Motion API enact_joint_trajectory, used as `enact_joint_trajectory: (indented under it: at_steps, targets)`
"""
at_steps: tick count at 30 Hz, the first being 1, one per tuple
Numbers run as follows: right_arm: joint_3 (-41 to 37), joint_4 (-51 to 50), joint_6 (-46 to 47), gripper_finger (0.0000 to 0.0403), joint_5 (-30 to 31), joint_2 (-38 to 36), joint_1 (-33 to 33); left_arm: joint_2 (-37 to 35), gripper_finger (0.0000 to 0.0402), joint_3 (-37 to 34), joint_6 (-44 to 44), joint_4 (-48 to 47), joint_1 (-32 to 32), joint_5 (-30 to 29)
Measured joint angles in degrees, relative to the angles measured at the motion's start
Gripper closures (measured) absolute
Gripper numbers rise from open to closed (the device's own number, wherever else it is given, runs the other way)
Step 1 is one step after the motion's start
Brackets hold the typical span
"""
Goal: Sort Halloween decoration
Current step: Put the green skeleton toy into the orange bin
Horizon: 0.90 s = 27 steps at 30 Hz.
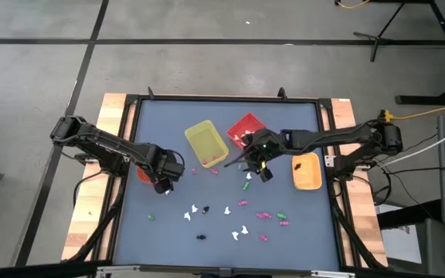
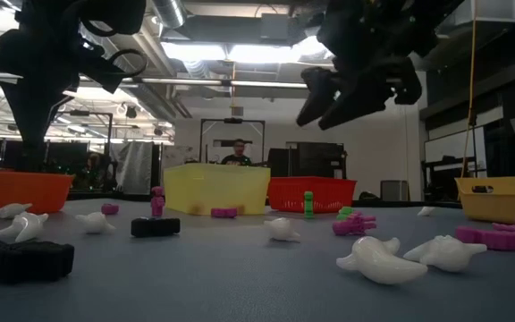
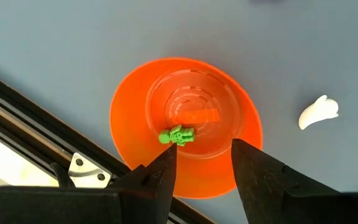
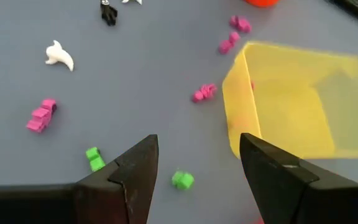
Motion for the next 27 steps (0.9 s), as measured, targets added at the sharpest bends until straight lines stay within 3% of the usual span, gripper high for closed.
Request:
enact_joint_trajectory:
  at_steps: [6,11,15,27]
  targets:
    - [0.0,2.1,-0.9,0.0178,0.7,4.7,0.3,0.0,0.0264,0.0,0.0,0.3,0.0,0.0]
    - [0.0,2.5,-1.0,0.0178,6.4,9.2,0.2,0.0,0.0264,0.0,0.0,0.8,0.0,0.0]
    - [0.0,2.4,-1.0,0.0178,7.4,12.0,0.2,0.0,0.0264,0.0,0.0,1.0,0.0,-0.1]
    - [0.0,3.1,-1.0,0.0178,8.5,14.3,0.3,0.0,0.0264,0.0,0.0,1.3,0.0,-0.3]
